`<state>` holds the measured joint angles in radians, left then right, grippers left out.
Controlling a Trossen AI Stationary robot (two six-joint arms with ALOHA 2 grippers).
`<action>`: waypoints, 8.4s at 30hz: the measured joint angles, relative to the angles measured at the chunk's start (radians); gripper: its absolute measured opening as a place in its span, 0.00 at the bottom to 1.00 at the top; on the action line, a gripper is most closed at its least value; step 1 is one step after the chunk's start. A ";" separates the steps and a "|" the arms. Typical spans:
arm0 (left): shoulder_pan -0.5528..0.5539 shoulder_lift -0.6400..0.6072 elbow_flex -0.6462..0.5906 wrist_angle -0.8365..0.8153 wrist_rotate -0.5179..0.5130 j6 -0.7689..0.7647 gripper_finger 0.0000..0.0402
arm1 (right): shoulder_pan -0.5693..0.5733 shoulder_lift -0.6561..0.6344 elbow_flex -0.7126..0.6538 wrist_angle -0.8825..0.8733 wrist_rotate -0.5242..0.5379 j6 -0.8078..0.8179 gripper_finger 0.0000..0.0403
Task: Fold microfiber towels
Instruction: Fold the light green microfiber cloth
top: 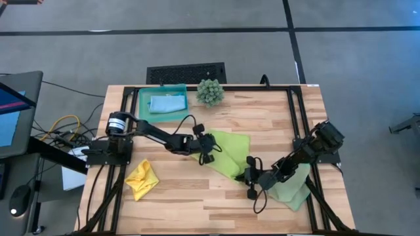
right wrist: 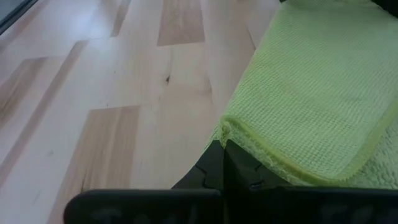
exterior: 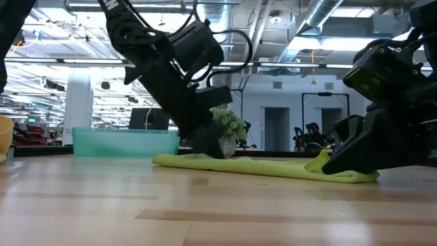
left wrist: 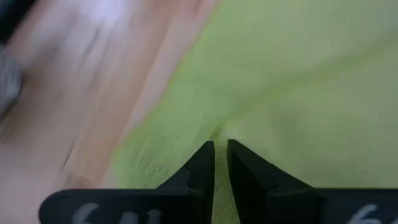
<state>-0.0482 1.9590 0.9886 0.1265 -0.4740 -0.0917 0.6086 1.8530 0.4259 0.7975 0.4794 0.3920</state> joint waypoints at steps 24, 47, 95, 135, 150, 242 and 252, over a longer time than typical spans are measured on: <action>0.072 0.007 0.003 0.050 0.178 -0.013 0.12 | 0.000 0.001 -0.001 -0.003 -0.005 0.000 0.05; -0.162 -0.105 0.003 -0.025 0.092 0.171 0.00 | 0.000 0.001 -0.002 -0.003 -0.007 0.000 0.05; -0.649 -0.561 0.003 -0.189 -0.494 -0.107 0.00 | 0.191 -0.777 0.183 -0.569 -0.023 -0.287 0.03; -0.262 -0.337 -0.407 0.262 0.283 -0.022 0.00 | -0.093 -0.656 -0.084 -0.719 -0.091 -0.156 0.03; -0.372 -0.146 -0.377 0.330 0.206 -0.183 0.00 | 0.058 -0.280 0.023 -0.581 -0.123 -0.142 0.45; -0.311 -0.330 -0.335 0.114 0.138 -0.061 0.00 | -0.177 -0.441 0.203 -1.145 -0.258 -0.031 0.03; -0.107 -0.330 -0.338 0.102 0.254 0.072 0.00 | -0.377 -0.488 0.184 -1.215 -0.302 -0.158 0.03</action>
<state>-0.1547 1.6287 0.6502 0.2280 -0.2200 -0.0193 0.2315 1.3653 0.6098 -0.4171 0.1772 0.2342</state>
